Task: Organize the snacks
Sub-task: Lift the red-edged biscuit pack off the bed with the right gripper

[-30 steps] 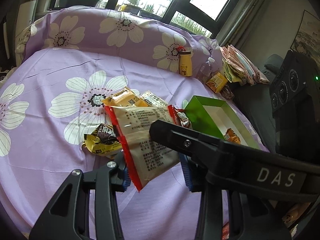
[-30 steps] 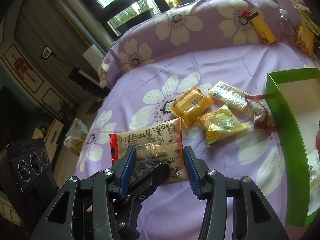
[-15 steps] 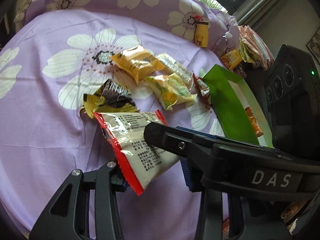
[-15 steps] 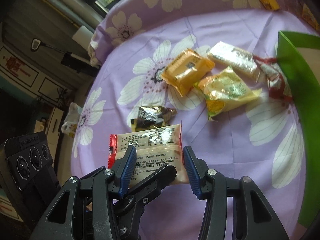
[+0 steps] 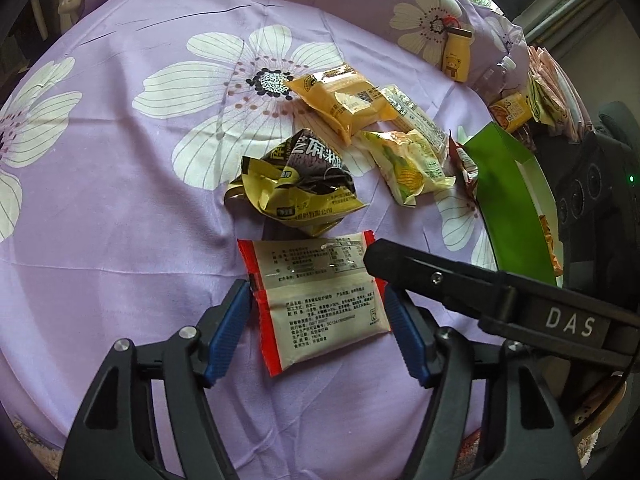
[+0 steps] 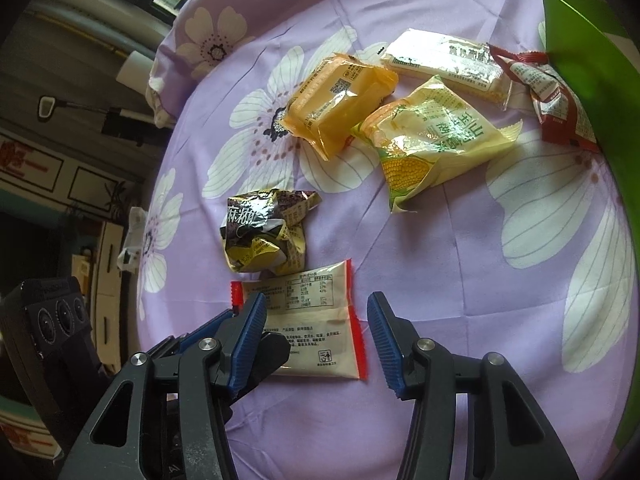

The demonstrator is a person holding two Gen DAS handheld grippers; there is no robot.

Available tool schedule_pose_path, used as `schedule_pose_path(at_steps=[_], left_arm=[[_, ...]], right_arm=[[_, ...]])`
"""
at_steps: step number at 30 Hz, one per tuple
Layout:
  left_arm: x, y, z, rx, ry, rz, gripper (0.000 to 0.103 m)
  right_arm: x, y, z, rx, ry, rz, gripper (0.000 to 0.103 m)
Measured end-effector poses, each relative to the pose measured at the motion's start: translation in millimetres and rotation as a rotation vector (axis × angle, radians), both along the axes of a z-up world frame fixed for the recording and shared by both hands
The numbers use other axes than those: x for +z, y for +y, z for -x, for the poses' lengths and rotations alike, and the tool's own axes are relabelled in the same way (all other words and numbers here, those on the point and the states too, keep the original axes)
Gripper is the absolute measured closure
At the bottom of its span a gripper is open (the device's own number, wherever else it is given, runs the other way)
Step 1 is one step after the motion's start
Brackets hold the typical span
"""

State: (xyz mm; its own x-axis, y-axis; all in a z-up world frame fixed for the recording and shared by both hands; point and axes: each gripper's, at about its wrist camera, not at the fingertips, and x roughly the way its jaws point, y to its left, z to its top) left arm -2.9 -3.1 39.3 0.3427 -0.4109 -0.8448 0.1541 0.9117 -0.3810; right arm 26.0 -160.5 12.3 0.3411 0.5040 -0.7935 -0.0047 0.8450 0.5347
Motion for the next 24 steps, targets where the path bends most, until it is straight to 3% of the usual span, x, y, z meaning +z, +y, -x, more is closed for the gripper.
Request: schedule_pose_path(at_steps=[5, 14, 24], left_arm=[[-5, 1, 0, 0.011, 0.021, -0.033, 0.034], [-5, -12, 3, -0.015, -0.018, -0.078, 0.038], [8, -16, 10, -0.021, -0.085, -0.078, 0.041]], right_arm=[[-11, 2, -1, 0.000, 0.046, -0.013, 0.050], [-14, 15, 0, 0.034, 0.047, -0.033, 0.050], [11, 25, 13, 0.038, -0.035, 0.043, 0.050]])
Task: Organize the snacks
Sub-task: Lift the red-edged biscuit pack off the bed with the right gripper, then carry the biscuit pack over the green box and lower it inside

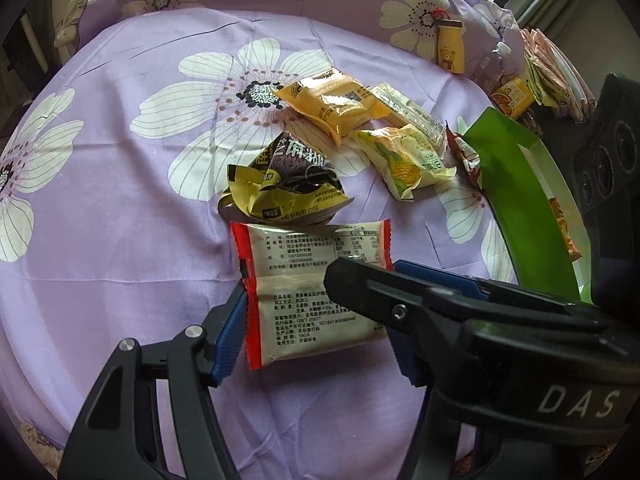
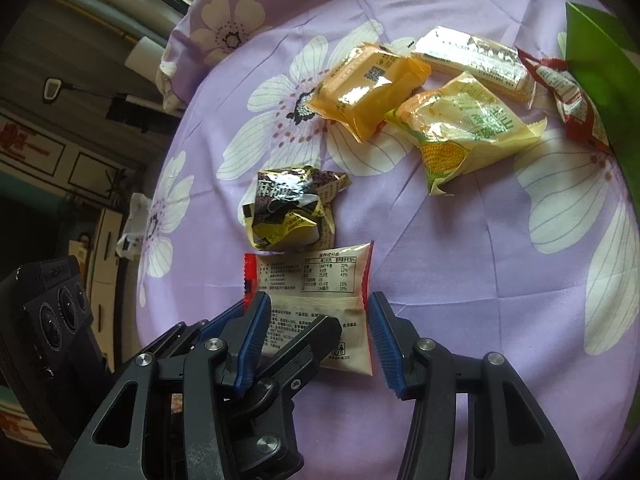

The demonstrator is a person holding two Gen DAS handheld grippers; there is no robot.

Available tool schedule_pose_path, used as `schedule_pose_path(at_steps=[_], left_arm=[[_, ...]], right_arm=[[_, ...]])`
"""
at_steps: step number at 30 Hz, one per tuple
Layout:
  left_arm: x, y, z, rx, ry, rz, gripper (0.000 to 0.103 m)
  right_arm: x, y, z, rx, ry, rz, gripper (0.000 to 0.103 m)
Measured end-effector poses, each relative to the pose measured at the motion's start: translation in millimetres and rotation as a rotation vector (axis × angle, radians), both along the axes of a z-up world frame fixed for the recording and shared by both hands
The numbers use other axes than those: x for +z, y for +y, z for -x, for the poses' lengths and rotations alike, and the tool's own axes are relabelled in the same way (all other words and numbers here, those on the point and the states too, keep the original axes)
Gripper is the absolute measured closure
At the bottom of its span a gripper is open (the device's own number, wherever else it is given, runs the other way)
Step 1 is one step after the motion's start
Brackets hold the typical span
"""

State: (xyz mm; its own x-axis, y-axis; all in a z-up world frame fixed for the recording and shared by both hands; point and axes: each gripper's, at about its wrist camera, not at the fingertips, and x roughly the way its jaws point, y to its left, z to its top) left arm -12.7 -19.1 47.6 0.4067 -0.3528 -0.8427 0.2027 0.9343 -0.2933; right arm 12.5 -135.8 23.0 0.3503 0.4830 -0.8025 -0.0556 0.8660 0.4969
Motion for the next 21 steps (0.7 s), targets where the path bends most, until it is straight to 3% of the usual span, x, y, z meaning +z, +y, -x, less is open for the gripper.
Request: schedule_pose_path(at_steps=[12, 21], left_arm=[[42, -23, 12, -0.030, -0.163, -0.008, 0.041], [86, -77, 19, -0.121, -0.315, 0.016, 0.041]], right_arm=[[50, -2, 26, -0.041, -0.176, 0.086, 0.049], [98, -54, 50, -0.161, -0.331, 0.065, 0.049]])
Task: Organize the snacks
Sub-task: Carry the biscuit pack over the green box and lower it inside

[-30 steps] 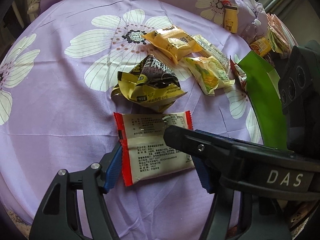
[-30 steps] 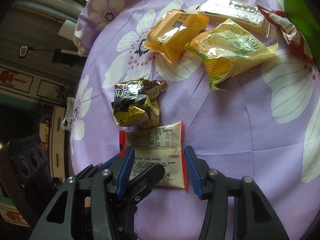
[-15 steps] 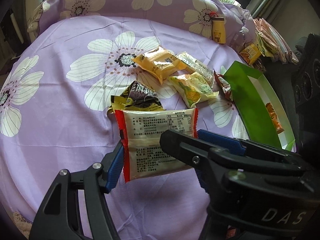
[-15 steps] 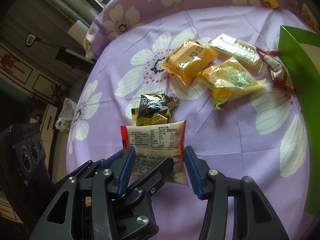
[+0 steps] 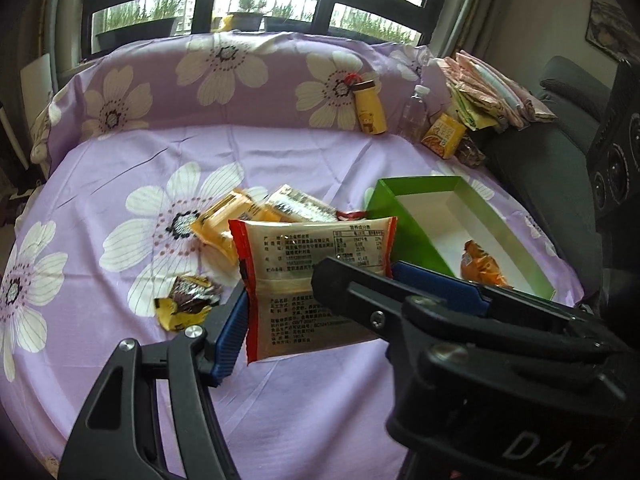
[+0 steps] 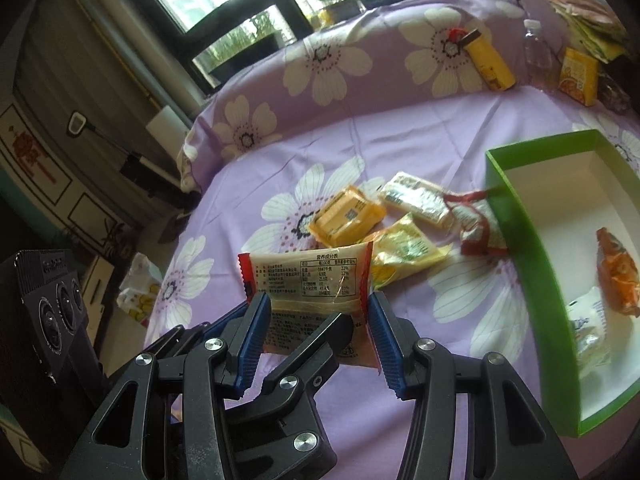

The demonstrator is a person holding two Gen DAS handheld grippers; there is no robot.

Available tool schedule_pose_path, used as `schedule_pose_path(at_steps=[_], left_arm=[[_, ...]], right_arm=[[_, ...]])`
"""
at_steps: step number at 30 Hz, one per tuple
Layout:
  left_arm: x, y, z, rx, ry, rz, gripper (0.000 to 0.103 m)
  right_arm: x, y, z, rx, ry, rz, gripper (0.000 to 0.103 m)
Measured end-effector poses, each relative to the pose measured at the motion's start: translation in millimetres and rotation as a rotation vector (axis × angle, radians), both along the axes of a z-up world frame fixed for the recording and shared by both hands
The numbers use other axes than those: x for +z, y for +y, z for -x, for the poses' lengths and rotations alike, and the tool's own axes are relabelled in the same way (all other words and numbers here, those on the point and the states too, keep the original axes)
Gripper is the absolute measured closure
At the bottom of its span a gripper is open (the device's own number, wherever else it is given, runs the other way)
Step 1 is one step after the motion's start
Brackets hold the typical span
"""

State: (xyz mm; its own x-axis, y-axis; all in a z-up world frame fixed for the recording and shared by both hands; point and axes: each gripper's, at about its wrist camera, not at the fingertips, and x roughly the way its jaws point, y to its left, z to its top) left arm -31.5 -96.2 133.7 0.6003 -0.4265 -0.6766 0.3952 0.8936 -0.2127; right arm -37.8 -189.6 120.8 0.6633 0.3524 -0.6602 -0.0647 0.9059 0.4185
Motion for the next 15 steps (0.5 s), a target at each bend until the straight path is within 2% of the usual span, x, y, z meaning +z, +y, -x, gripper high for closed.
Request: schedule_pose_path(at_steps=[7, 15], left_arm=[[21, -64, 2, -0.107, -0.079, 0.012, 0.040], [24, -125, 1, -0.216, -0.105, 0.032, 0.040]], right_arm=[[23, -64, 20, -0.118, -0.092, -0.040, 0.049], [31, -129, 36, -0.247, -0.149, -0.076, 0.049]])
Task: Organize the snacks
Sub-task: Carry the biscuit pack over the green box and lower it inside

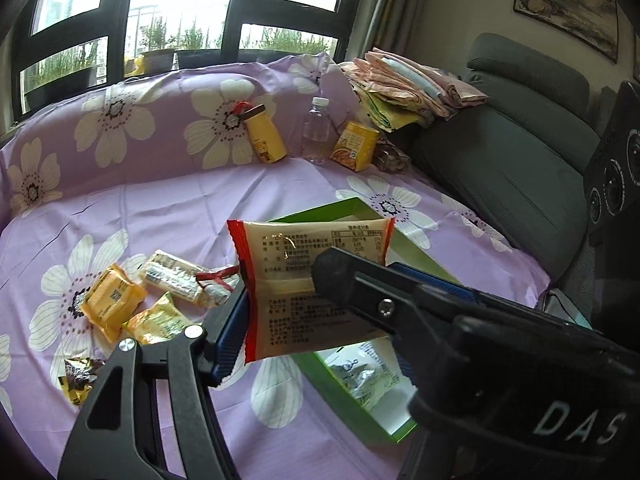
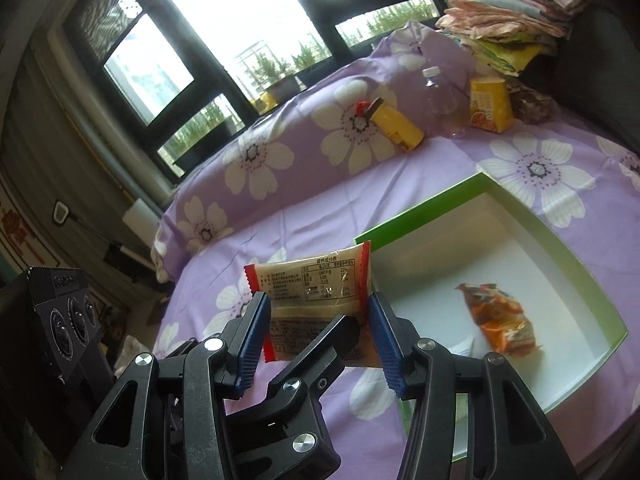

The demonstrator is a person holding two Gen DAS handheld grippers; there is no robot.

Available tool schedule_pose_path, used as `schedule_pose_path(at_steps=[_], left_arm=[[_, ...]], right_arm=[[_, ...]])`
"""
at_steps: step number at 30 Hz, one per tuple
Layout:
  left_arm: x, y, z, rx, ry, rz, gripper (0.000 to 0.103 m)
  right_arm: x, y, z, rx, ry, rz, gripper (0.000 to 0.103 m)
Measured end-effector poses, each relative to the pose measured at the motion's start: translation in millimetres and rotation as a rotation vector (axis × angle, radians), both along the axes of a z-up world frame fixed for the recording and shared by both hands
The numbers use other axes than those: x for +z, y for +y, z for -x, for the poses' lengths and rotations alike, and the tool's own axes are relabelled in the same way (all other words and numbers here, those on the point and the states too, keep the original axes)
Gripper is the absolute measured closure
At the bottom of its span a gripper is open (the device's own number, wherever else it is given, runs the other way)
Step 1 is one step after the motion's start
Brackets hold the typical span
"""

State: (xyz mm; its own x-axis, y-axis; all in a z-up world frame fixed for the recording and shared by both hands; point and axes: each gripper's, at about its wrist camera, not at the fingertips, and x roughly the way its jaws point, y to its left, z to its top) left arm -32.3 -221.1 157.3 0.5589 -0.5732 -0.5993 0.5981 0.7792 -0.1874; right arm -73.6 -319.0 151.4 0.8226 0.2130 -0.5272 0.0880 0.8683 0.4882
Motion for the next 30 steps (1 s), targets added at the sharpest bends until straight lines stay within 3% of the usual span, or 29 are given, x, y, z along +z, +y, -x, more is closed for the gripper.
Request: schedule_pose_path(at_steps=[13, 30], left_arm=[[-23, -57, -15, -0.073, 0.044, -0.012, 0.040], [-51, -72, -30, -0.089, 0.171, -0.024, 0.041]], right_arm=[[-27, -61, -6, -0.094, 0.058, -0.082, 0.049], [-56, -84, -20, -0.125, 0.158, -0.134, 0.049]])
